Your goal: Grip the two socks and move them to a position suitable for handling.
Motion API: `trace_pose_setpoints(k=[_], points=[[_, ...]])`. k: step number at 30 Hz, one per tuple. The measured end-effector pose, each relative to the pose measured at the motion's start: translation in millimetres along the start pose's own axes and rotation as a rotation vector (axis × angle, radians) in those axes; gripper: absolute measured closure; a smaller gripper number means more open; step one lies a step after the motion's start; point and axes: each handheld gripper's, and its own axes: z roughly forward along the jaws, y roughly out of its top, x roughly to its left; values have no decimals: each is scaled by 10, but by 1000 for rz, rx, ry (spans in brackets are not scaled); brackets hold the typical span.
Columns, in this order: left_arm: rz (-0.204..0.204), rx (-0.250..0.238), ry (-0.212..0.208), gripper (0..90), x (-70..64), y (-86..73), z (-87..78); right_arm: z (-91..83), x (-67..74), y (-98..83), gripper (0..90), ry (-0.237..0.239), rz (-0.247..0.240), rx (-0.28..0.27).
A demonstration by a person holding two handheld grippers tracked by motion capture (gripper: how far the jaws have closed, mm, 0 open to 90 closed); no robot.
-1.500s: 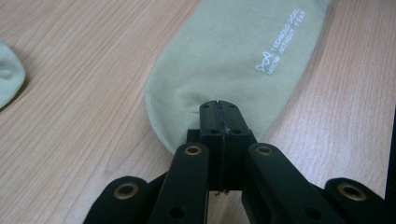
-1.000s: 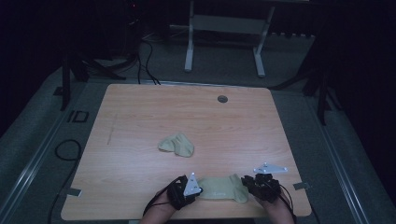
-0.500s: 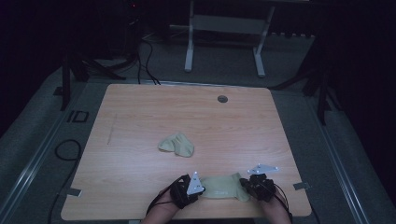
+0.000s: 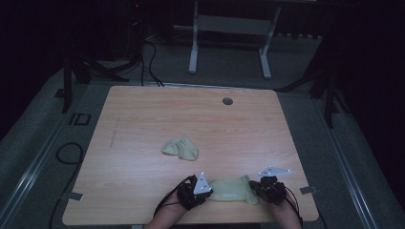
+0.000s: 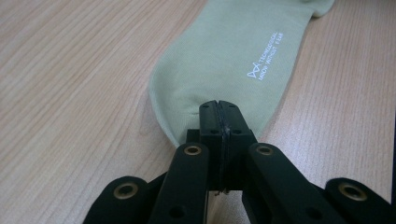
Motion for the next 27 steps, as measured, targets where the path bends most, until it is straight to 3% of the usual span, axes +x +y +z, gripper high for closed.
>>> trace_pose_setpoints(k=[3,6,8,13,16,20,27], points=[[-3,-1,4,860,2,8,-9,-3,8,8,857,3,2,4],[-34,-13,32,668,20,26,-82,-73,42,68,831,3,-12,-27],[-58,-36,31,615,48,27,-170,-104,42,121,799,-5,-17,-41],[-88,-71,41,606,125,-42,-387,-90,11,298,697,-21,-37,-48],[-98,-61,59,606,172,-143,-459,-38,7,436,638,-27,-56,-47],[-121,-39,85,608,269,-295,-548,43,40,606,611,-29,-78,-47],[-185,-80,99,608,380,-486,-746,227,146,905,547,-15,-114,-27]])
